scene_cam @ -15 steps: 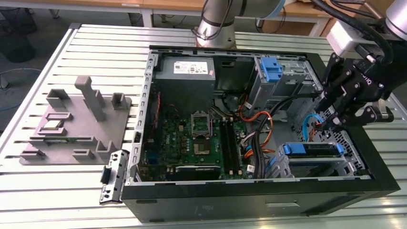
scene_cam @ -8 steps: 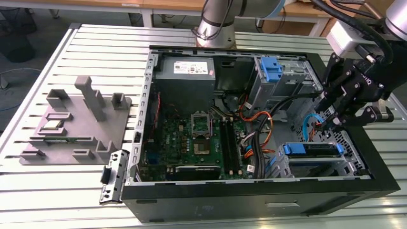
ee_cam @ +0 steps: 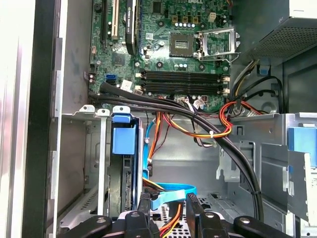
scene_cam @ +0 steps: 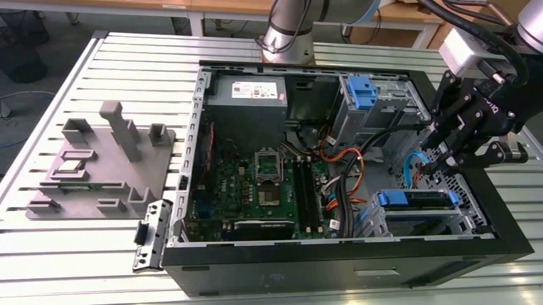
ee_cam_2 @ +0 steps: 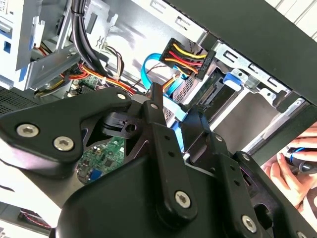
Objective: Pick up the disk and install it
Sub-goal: 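Insert the first disk wire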
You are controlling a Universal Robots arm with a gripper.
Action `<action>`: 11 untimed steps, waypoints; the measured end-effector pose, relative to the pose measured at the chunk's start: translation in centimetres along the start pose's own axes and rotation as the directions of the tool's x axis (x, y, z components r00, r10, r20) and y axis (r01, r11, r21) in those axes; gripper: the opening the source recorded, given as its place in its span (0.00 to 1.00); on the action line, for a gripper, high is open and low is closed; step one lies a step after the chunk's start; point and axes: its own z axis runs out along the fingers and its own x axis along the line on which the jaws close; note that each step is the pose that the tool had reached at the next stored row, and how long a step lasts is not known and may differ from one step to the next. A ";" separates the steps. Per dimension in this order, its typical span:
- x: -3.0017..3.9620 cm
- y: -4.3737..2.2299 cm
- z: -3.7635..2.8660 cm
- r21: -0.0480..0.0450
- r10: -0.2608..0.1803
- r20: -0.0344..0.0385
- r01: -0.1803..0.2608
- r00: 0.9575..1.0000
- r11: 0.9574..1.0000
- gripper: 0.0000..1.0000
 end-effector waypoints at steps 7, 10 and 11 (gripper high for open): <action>0.10 0.56 0.06 0.003 0.000 0.000 0.000 1.000 1.000 0.42; 0.13 0.77 0.08 0.004 0.000 0.000 0.000 1.000 1.000 0.42; 0.14 0.77 0.09 0.004 0.000 -0.001 0.000 1.000 1.000 0.42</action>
